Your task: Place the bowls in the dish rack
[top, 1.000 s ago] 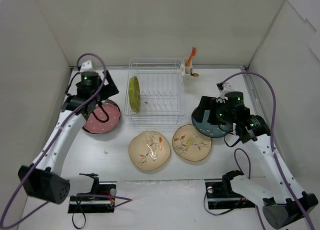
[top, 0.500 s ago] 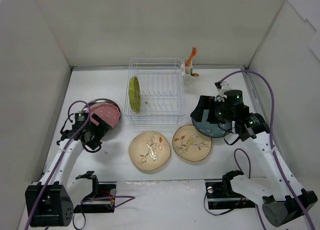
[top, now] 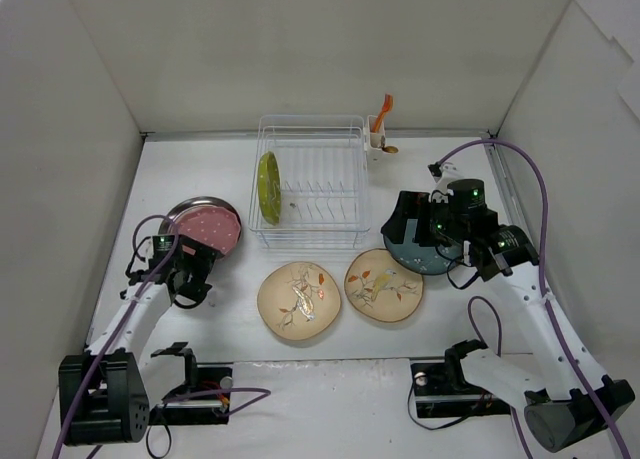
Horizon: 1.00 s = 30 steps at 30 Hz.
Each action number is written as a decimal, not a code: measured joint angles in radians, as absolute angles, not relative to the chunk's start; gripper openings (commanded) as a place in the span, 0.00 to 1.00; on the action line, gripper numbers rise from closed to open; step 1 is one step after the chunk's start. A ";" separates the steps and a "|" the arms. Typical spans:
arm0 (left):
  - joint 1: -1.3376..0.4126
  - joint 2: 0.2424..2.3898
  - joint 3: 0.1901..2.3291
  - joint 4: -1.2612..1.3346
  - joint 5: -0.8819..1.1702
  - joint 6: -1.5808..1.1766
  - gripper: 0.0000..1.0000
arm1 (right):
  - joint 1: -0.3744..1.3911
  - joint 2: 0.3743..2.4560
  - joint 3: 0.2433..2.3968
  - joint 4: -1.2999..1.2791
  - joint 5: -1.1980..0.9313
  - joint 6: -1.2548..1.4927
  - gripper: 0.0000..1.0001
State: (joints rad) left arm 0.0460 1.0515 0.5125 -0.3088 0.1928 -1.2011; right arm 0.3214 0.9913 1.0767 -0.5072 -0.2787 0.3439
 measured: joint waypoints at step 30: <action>0.077 1.175 0.500 -0.123 0.124 -1.346 0.23 | 0.321 0.993 1.077 -0.507 -0.278 0.320 0.94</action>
State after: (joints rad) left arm 0.0772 1.1751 0.5003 -0.1226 0.1238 -1.3457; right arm 0.3214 0.9932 1.0767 -0.5072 -0.2775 0.3199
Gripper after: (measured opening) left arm 0.264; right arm 0.940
